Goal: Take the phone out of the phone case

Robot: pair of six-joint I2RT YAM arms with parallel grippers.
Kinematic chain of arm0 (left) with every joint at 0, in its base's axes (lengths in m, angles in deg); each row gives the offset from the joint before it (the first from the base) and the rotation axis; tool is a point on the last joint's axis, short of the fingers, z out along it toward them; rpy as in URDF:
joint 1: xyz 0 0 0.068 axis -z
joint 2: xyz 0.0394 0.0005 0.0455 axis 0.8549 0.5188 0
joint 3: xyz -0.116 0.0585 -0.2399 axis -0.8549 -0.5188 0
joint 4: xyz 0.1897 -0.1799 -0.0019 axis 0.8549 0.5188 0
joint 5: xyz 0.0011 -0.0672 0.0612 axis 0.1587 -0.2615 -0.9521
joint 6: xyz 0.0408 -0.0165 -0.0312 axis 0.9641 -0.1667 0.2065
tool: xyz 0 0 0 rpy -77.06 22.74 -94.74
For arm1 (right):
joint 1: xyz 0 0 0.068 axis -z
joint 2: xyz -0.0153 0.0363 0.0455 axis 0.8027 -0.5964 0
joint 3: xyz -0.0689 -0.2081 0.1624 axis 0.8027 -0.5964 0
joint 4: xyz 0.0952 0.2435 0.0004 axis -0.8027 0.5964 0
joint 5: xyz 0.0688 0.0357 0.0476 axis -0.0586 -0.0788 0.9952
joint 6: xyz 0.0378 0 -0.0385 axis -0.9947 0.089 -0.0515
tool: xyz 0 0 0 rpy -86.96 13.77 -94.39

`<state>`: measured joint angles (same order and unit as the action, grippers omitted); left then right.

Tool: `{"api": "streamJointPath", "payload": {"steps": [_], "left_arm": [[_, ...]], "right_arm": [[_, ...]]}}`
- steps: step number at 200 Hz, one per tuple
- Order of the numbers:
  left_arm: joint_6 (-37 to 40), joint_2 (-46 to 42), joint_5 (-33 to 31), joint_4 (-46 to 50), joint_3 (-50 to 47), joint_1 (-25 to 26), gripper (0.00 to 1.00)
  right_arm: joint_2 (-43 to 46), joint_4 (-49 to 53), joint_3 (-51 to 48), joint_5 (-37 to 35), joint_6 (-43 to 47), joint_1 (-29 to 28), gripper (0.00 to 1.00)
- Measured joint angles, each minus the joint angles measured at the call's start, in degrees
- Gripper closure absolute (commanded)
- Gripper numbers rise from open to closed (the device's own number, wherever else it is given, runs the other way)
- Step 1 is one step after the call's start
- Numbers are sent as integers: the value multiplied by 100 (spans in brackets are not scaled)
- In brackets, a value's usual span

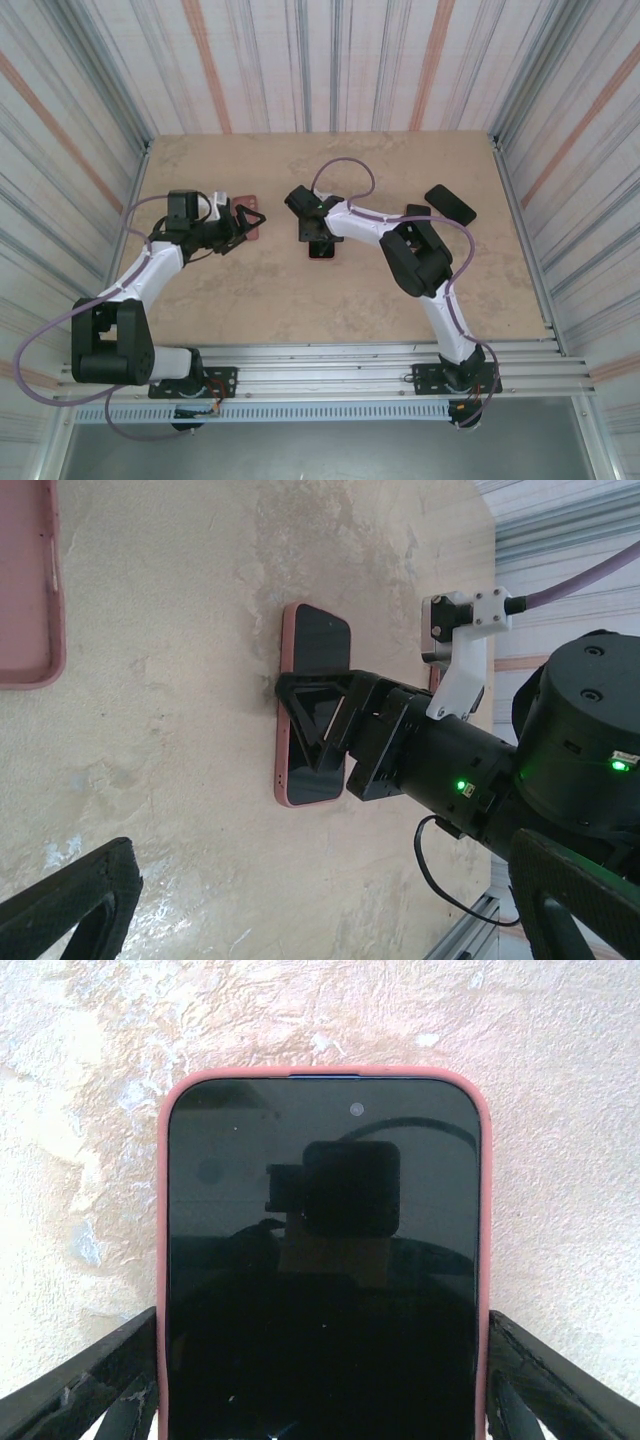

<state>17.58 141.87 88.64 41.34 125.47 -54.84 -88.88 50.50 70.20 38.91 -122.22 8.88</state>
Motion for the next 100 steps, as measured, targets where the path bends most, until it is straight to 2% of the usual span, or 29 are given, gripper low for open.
{"api": "streamJointPath", "payload": {"steps": [43,100], "left_arm": [[-2,20,0,-24,4,131,5],[-4,483,-20,-63,487,590,11]], "right_arm": [[866,-704,-1290,409,439,55,48],[2000,-1884,-2321,892,914,68,48]]}}
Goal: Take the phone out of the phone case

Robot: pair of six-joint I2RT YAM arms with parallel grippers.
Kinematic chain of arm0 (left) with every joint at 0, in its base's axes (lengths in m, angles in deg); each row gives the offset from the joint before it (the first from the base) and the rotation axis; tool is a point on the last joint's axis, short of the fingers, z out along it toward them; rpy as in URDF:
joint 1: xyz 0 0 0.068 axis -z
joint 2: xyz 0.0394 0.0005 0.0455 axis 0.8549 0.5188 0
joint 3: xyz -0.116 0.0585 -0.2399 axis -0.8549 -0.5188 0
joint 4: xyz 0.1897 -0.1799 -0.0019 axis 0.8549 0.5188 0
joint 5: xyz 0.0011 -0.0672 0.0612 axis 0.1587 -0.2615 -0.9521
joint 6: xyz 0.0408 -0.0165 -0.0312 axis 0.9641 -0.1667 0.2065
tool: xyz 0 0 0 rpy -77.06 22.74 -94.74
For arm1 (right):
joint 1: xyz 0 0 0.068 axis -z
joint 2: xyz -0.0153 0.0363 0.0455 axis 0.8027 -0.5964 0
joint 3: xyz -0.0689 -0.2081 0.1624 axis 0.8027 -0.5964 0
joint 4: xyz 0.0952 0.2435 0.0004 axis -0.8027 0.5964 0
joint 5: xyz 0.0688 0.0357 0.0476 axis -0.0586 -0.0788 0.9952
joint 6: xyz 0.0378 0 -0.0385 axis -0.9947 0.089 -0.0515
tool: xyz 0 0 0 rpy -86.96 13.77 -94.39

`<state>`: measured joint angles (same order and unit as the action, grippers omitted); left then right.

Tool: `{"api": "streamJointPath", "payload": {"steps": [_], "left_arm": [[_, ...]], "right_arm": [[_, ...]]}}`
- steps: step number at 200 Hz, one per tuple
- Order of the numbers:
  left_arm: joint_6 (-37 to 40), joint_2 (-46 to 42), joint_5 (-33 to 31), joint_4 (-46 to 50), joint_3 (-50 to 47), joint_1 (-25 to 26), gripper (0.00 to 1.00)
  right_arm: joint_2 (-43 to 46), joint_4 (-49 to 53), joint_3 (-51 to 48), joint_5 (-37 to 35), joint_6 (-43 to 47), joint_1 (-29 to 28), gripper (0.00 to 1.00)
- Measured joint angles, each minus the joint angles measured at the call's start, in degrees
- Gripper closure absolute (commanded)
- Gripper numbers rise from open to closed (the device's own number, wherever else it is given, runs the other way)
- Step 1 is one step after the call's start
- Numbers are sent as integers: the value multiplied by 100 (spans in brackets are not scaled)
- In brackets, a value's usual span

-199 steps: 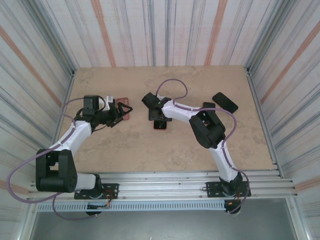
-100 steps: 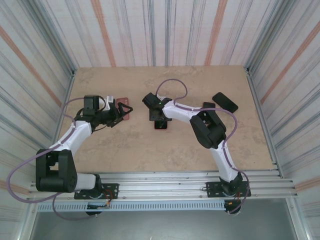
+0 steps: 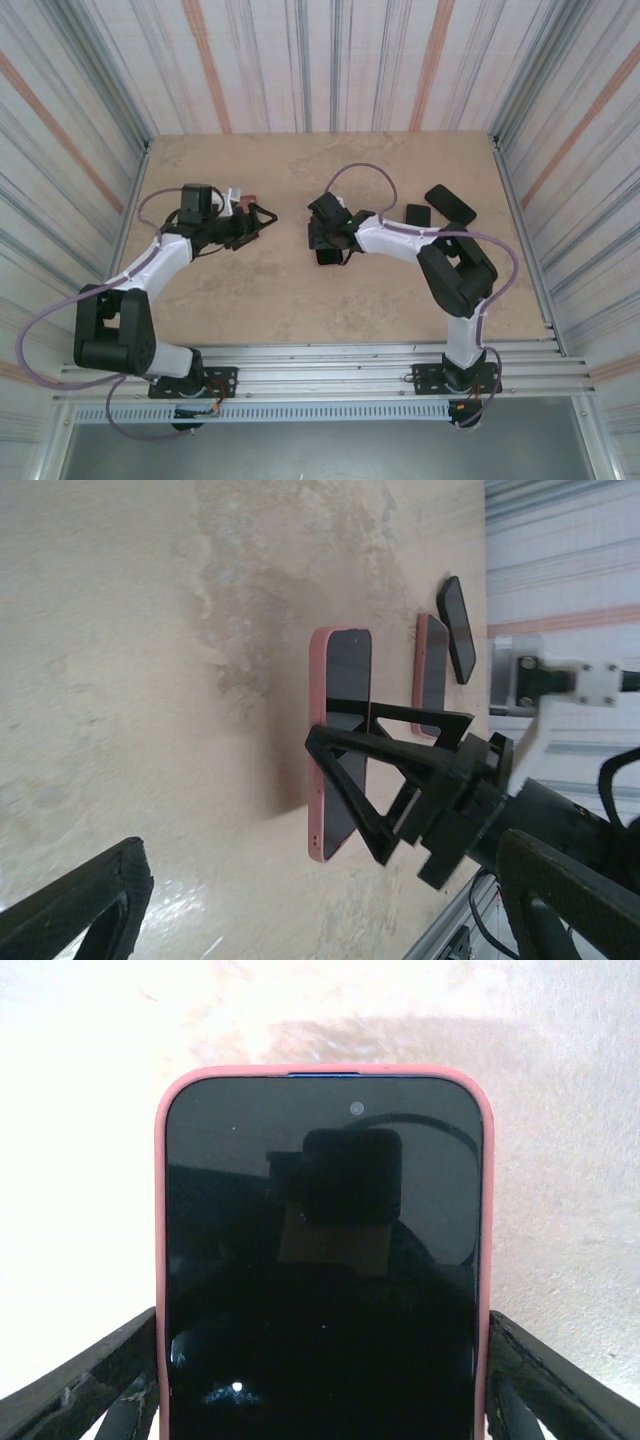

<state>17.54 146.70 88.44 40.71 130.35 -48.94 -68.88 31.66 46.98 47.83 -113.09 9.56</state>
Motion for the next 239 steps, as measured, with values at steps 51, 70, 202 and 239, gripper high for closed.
{"api": "streamJointPath", "payload": {"steps": [51,70,202,239], "left_arm": [[-17,459,-9,-157,529,413,23],[-11,612,-22,-155,673,431,27],[107,1036,136,-286,1040,459,73],[-9,1036,168,-374,1058,457,87]], "right_arm": [[566,-859,-352,503,133,-7,48],[656,-1025,-393,662,131,-26,48],[734,-1414,-391,1633,109,-142,47],[734,-1464,-391,1690,107,-170,44]]}}
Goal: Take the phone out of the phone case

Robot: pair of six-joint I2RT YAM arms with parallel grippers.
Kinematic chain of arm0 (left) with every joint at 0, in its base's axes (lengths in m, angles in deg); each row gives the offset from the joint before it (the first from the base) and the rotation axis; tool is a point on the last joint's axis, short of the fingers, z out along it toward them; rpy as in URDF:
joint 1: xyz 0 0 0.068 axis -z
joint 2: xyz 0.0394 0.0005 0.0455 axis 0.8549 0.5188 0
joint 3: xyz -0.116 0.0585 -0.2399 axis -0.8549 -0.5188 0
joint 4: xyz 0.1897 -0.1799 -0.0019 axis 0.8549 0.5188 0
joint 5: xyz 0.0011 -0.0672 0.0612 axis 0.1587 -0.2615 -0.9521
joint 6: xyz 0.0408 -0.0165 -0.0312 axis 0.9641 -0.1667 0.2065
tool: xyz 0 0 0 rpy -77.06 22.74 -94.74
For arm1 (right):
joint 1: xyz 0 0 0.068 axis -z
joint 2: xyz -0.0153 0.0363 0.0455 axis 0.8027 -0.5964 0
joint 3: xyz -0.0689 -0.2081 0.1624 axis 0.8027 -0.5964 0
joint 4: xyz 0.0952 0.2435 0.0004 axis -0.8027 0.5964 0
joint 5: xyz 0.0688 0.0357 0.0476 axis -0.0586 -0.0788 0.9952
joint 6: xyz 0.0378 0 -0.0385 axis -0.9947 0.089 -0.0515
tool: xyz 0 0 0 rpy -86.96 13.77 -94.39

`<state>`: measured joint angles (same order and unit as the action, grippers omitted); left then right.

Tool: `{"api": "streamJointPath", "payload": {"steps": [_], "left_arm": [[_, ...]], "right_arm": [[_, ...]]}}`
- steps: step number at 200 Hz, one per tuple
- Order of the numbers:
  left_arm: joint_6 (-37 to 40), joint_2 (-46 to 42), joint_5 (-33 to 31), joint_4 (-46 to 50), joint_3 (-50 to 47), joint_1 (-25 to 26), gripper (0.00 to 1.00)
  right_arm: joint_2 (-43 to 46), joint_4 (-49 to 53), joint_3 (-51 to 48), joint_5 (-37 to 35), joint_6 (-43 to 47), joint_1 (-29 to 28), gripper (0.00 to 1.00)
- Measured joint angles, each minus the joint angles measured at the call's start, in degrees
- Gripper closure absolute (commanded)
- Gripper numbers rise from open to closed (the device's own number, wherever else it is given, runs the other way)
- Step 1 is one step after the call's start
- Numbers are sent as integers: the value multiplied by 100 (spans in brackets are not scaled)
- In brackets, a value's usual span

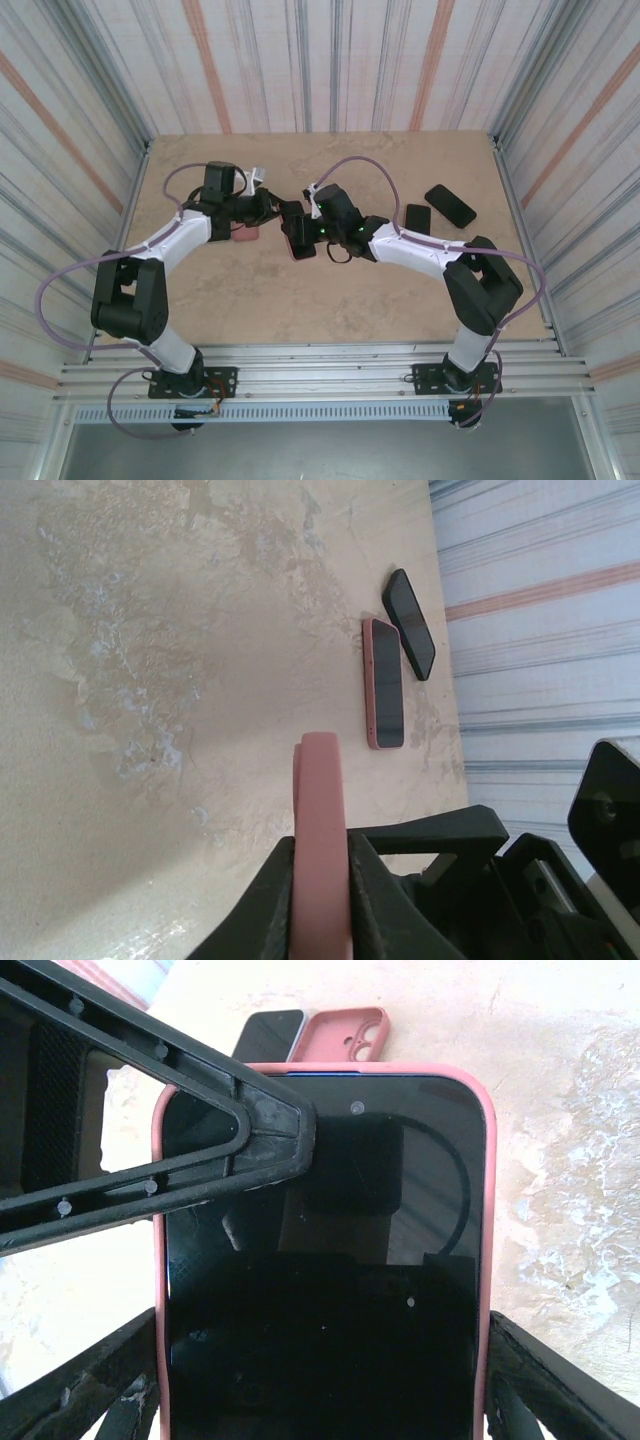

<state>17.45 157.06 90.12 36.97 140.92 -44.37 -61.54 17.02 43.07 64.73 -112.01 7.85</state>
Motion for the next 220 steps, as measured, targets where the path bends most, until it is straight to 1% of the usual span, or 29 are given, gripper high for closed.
{"api": "streamJointPath", "payload": {"steps": [4,11,25,35,49,70,88,119,142,169,201,220], "left_arm": [[0,0,-2,-15,0,0,91],[-22,0,0,-42,0,0,93],[-46,0,4,-66,11,0,93],[-66,0,15,-79,13,0,93],[-116,0,37,-83,26,0,93],[-186,-4,87,-74,74,0,93],[-251,-22,138,-81,118,0,92],[-450,-79,103,-111,249,-48,88],[-699,-179,7,-205,343,-94,89],[-1121,-315,-109,-448,374,-129,89],[-1687,-461,-291,-754,372,-157,89],[-2059,-601,-413,-874,345,-157,91]], "right_arm": [[0,-9,0,0,0,0,43],[9,-22,0,13,0,2,41],[22,-28,0,11,-2,7,35],[35,-31,0,11,-4,11,28],[57,-39,-13,13,-20,17,23],[162,-103,-103,-24,-35,24,17],[391,-251,-319,-39,-111,28,16],[1010,-442,-800,-28,-269,28,16],[1504,-778,-1296,-63,-573,20,20],[1853,-1314,-1875,-160,-1086,-33,27],[1878,-2247,-2339,-310,-1805,-256,37],[1845,-2962,-2522,-415,-2194,-444,44]]}}
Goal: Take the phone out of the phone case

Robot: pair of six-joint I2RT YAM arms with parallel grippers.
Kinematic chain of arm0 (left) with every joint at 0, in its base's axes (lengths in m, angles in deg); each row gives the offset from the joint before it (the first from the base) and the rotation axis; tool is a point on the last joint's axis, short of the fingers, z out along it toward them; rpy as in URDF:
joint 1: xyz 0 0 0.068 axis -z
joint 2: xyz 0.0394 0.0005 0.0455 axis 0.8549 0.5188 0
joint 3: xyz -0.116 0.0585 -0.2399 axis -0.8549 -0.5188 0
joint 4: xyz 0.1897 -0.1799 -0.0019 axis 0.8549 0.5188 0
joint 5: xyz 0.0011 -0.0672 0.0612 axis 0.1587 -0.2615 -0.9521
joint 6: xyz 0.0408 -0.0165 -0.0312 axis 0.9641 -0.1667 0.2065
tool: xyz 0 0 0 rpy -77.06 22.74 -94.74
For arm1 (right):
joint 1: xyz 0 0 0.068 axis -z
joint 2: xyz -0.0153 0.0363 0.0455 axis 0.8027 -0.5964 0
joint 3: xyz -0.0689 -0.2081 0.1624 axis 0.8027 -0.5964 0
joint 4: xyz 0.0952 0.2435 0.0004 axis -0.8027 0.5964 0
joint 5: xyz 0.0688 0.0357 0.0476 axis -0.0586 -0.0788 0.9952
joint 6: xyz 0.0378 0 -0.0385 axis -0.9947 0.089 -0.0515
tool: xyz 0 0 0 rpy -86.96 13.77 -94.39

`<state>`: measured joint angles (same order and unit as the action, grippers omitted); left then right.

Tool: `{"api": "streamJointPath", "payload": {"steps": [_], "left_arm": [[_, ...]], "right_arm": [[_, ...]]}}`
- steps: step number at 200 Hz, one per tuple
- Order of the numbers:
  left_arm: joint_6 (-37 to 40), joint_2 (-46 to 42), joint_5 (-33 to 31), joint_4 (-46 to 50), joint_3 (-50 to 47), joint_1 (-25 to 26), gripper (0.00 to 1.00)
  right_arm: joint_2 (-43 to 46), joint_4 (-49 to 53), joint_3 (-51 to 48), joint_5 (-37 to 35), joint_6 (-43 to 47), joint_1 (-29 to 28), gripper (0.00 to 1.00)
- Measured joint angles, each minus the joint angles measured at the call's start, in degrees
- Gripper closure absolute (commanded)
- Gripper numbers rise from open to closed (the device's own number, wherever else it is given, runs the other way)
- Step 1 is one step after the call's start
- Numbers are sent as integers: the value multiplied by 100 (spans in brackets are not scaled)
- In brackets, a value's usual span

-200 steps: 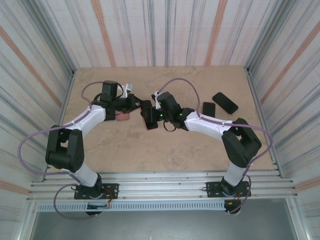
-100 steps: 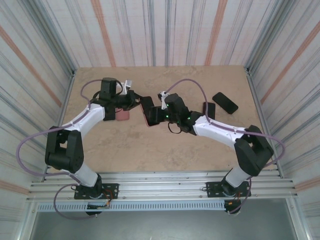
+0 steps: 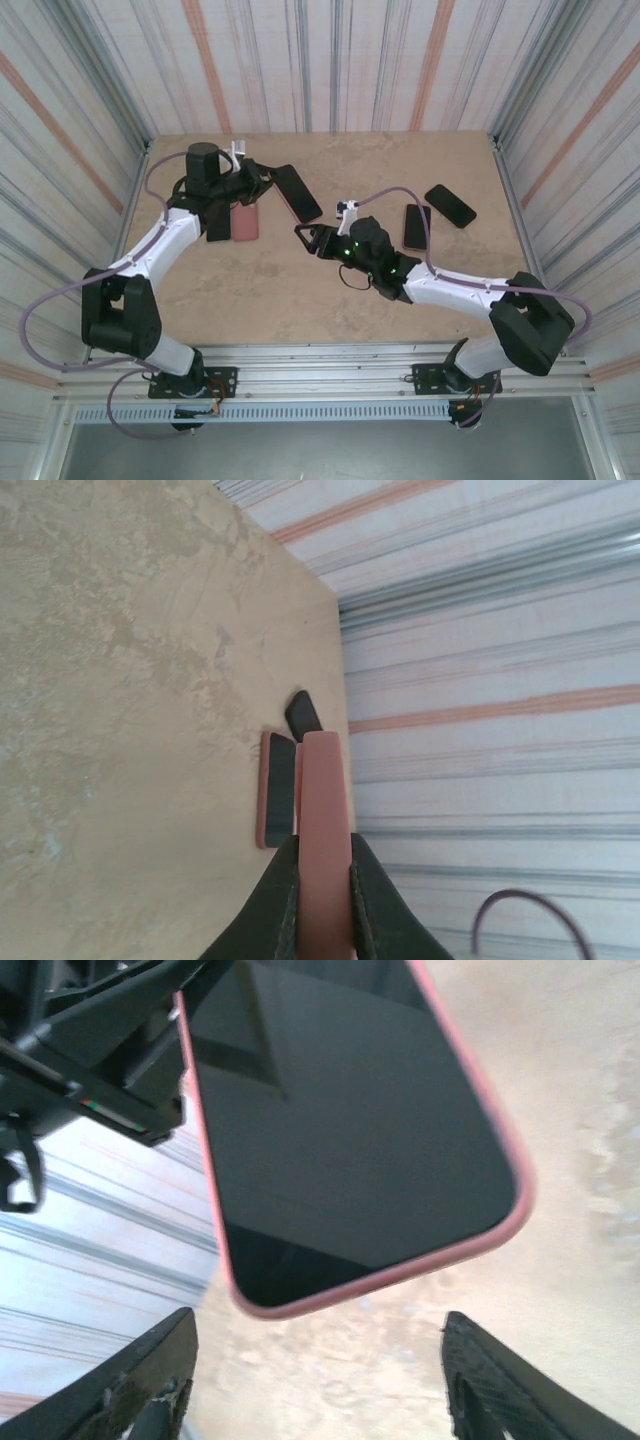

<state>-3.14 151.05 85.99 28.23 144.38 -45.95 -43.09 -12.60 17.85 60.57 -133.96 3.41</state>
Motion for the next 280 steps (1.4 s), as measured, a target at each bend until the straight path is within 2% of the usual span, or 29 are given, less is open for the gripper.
{"api": "streamJointPath", "payload": {"steps": [47,105,135,235,280], "left_arm": [[-820,-350,-179,-455,-282,0,91],[-1276,-444,-210,-726,-448,-13,93],[-1493,-444,-197,-863,-507,-87,95],[-1834,-444,-13,-1327,-575,-262,98],[-1878,-444,55,-1467,-575,-273,100]], "right_arm": [[-238,-1316,-170,-251,-645,-136,56],[-483,-2343,-245,-385,-975,-146,63],[-586,-2542,-264,-420,-1108,-144,69],[-748,-3036,-269,-527,-1266,-142,75],[-793,-3156,-269,-472,-1416,-94,71]]}}
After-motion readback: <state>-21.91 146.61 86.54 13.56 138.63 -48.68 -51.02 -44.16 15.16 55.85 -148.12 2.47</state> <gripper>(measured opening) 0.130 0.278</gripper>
